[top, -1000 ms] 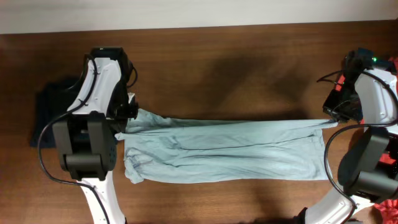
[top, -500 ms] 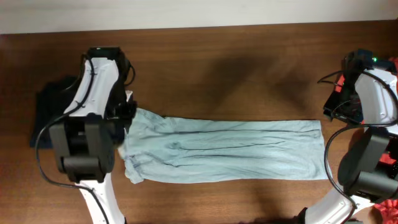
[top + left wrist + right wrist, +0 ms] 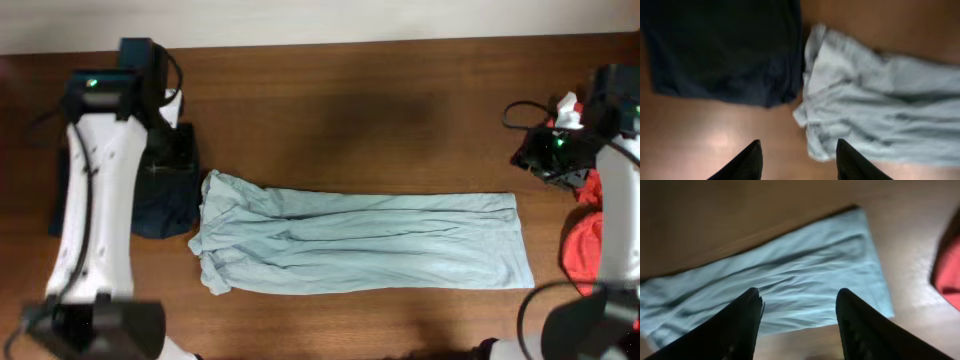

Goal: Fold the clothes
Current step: 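Release the shirt and lift both grippers away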

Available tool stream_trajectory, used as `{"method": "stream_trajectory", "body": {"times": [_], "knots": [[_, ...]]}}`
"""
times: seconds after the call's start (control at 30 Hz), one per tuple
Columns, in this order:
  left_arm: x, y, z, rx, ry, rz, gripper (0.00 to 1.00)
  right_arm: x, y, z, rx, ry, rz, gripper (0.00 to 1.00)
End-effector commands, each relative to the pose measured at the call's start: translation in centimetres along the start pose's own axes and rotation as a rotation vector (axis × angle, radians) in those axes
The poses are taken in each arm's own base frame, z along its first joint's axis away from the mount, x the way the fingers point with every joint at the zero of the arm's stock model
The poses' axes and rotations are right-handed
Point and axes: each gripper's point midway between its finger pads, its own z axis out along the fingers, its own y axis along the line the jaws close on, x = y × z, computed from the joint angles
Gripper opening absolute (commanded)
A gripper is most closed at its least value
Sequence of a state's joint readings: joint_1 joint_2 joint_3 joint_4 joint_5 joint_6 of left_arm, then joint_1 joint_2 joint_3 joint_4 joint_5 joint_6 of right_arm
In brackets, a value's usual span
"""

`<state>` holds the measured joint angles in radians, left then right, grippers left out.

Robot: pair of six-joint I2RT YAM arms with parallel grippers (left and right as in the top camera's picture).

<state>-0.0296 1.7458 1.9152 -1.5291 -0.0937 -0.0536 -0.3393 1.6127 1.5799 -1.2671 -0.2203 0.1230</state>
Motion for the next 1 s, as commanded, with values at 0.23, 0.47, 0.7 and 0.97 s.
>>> {"method": "stream_trajectory", "body": {"times": [0.23,0.47,0.7,0.97], "knots": [[-2.5,-1.9,-9.9,0.158,-0.426,-0.003,0.75,-0.5,2.4,-2.4,-0.16,-0.077,-0.092,0.93],[-1.9,-1.9,-9.5,0.156,-0.394,0.001,0.77,0.2,-4.1,4.8,-0.131,0.176,0.06,0.97],[-2.0,-1.9,-9.5,0.157,-0.397,0.0,0.77,2.8,-8.9,10.2,-0.183,0.392,0.193,0.96],[-2.0,-1.9,-9.5,0.157,-0.397,0.0,0.78,4.6,-12.0,13.2,-0.13,0.496,0.23,0.95]]}}
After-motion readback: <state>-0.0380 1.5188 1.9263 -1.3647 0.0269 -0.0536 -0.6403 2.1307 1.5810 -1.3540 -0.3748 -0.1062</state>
